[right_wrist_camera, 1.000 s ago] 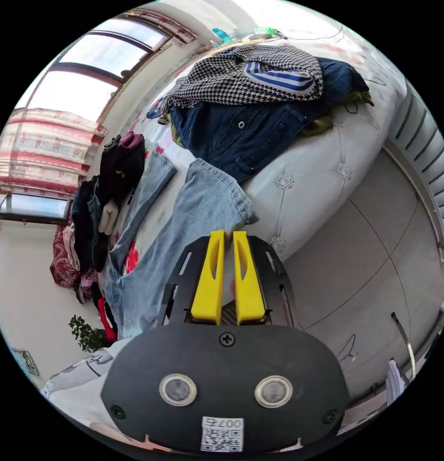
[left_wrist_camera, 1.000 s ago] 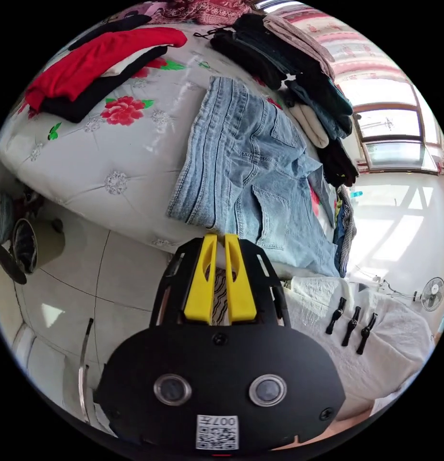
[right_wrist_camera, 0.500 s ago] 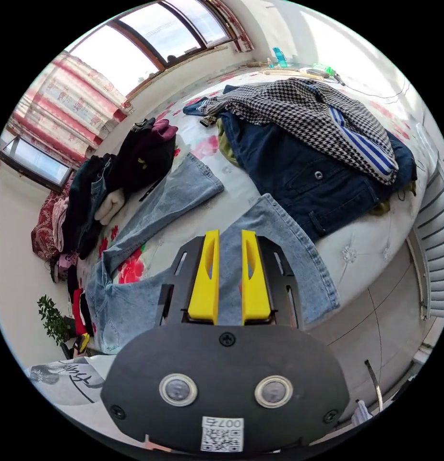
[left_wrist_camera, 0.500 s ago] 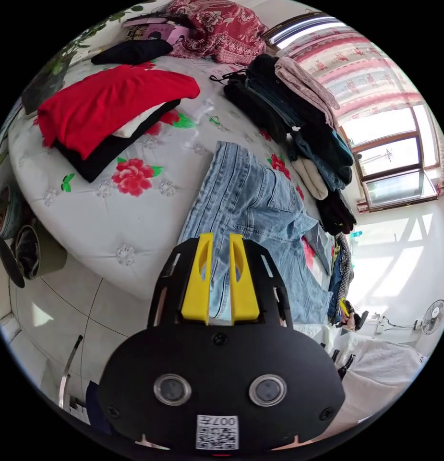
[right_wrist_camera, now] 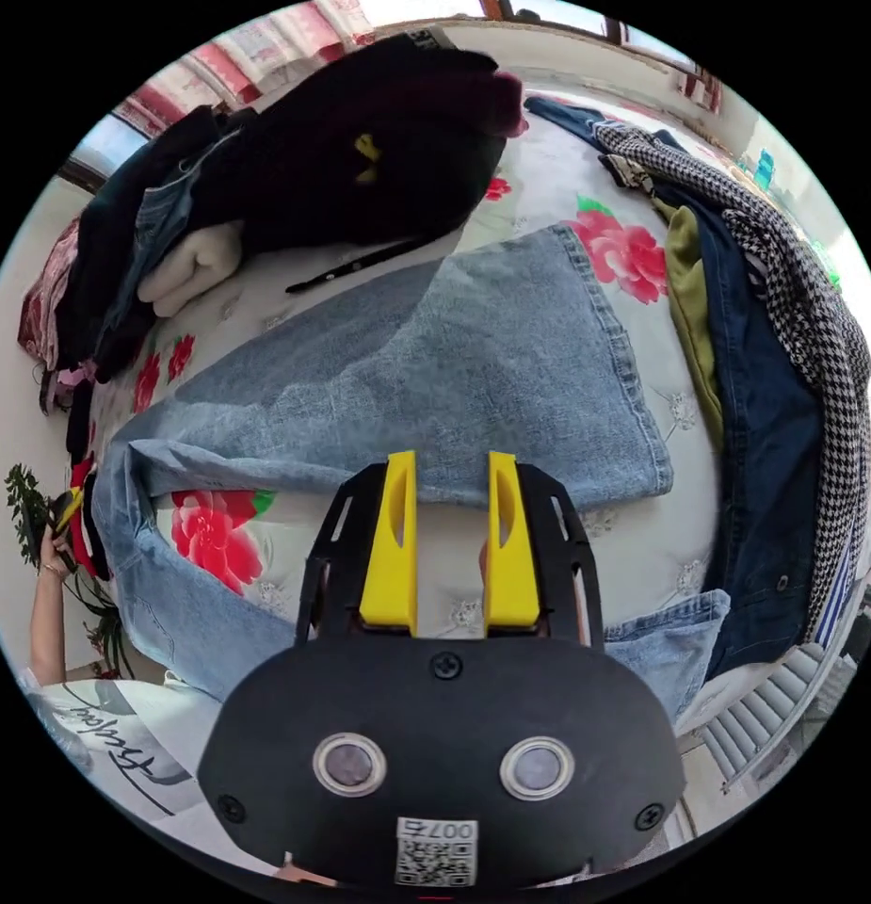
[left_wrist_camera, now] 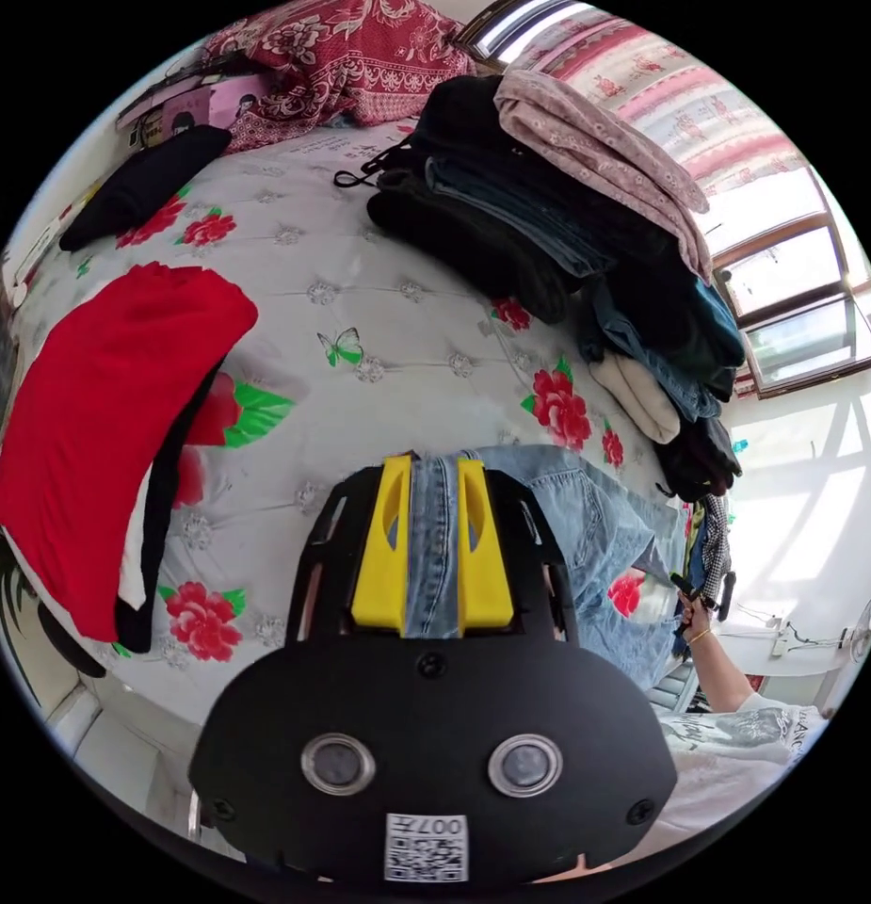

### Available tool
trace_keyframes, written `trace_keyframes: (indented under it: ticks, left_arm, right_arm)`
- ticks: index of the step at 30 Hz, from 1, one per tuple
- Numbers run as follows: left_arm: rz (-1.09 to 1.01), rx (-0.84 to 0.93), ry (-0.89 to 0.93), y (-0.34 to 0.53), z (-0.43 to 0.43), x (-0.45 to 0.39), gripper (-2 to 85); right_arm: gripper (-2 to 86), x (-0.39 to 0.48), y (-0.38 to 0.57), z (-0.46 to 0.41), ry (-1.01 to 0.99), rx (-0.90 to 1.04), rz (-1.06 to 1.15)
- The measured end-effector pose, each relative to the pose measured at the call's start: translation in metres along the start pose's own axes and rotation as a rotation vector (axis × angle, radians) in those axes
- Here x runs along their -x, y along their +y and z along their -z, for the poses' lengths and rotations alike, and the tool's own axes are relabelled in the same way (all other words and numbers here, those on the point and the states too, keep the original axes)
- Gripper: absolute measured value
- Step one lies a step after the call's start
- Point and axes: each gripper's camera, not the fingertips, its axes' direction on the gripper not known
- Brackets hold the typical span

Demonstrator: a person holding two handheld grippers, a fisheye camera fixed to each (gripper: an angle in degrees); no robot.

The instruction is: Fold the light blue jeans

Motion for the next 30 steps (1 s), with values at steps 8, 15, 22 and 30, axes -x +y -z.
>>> trace_keyframes:
  ticks: [8, 15, 22, 30]
  left_arm:
    - [-0.192, 0.194, -0.143, -0.046, -0.078, -0.027, 9.9]
    - [-0.403, 0.22, -0.31, -0.031, -0.091, -0.071, 0.5]
    - [-0.339, 0.287, -0.184, -0.037, -0.084, -0.055, -0.9]
    - [-0.268, -0.146, 0.034, -0.004, 0.045, -0.046, -0.8]
  right_arm:
    - [1.3, -0.027, -0.002, 0.036, -0.033, 0.029, -0.045]
    - [6.2, -0.015, -0.076, 0.027, -0.029, -0.06, -0.055]
    - [3.2, -0.002, -0.071, -0.005, 0.043, 0.019, -0.081]
    - [0.0, -0.014, -0.001, 0.131, -0.247, -0.518, -0.029]
